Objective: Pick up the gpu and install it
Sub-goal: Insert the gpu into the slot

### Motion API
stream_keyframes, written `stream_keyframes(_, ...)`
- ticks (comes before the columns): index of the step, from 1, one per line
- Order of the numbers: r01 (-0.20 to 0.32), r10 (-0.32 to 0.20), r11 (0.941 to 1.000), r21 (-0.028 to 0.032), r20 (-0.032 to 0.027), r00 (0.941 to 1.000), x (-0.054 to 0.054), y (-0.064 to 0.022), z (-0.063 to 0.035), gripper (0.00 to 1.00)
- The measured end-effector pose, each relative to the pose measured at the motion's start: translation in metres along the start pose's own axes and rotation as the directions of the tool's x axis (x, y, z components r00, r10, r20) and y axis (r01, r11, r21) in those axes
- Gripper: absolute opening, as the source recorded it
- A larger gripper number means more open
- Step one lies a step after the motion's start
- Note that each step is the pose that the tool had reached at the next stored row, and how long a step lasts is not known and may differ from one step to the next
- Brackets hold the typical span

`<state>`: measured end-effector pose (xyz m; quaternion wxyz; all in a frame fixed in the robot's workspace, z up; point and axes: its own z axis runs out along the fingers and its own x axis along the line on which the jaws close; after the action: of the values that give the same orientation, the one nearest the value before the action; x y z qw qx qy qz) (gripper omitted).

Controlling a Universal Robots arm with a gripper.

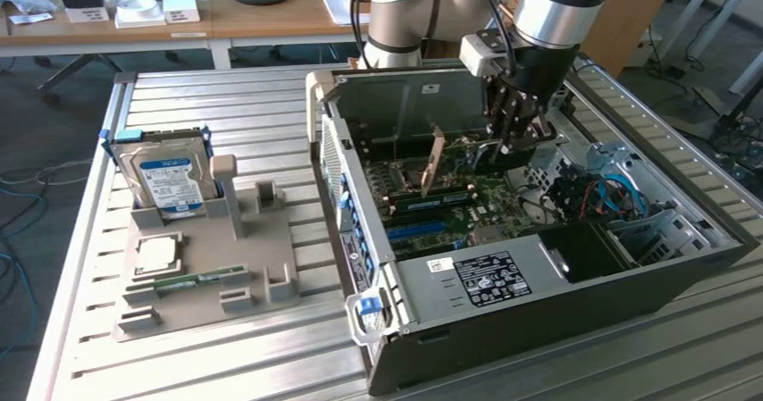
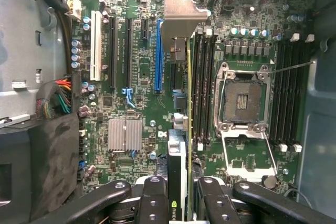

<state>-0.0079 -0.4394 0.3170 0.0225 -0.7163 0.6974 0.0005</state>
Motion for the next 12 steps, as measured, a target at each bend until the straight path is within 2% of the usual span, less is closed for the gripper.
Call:
stream_keyframes(8,0.000,0.000,1.0000,0.0007,0.0002,1.0000,0.0000,0.0003,0.0015,0.27)
stream_keyframes(12,-0.003,0.003,1.0000,0.0039,0.0002,1.0000,0.0001,0.0005,0.0033,0.27)
